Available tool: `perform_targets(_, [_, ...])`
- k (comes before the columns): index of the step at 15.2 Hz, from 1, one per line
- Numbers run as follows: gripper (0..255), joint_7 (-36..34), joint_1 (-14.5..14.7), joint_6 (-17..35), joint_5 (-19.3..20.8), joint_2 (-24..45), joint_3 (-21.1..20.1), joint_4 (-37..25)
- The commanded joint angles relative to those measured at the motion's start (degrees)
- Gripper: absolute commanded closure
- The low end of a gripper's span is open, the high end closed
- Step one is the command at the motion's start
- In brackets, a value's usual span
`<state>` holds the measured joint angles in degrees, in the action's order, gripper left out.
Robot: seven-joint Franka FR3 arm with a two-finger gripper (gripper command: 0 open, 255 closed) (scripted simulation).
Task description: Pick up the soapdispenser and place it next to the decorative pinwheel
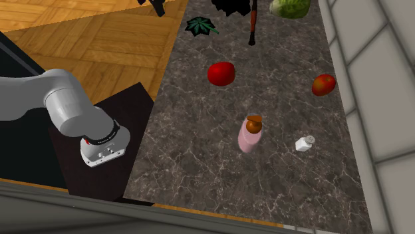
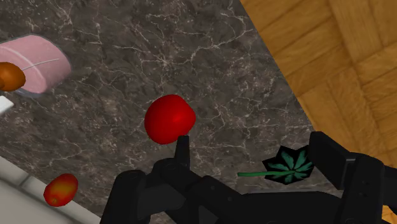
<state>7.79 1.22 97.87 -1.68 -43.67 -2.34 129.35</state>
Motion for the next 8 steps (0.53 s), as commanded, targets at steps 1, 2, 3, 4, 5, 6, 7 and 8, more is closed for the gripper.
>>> perform_targets(1, [0, 0.0, 0.0, 0.0, 0.0, 0.0, 0.0, 0.0])
perform_targets(2, [0, 1.53, -0.19, 0.72, 0.56, 0.01, 1.12, 1.01])
perform_targets(3, [0, 3.07, -0.4, 1.45, 1.14, 0.1, 2.25, 1.95])
perform_targets(4, [0, 4.6, -0.63, 2.19, 1.73, 0.26, 3.38, 2.83])
perform_targets(5, [0, 6.13, -0.86, 2.96, 2.33, 0.5, 4.51, 3.63])
perform_targets(6, [0, 7.66, -1.1, 3.74, 2.93, 0.82, 5.66, 4.37])
perform_targets(7, [0, 9.19, -1.36, 4.54, 3.54, 1.22, 6.8, 5.03])
perform_targets(8, [0, 10.71, -1.61, 5.35, 4.15, 1.7, 7.96, 5.62])
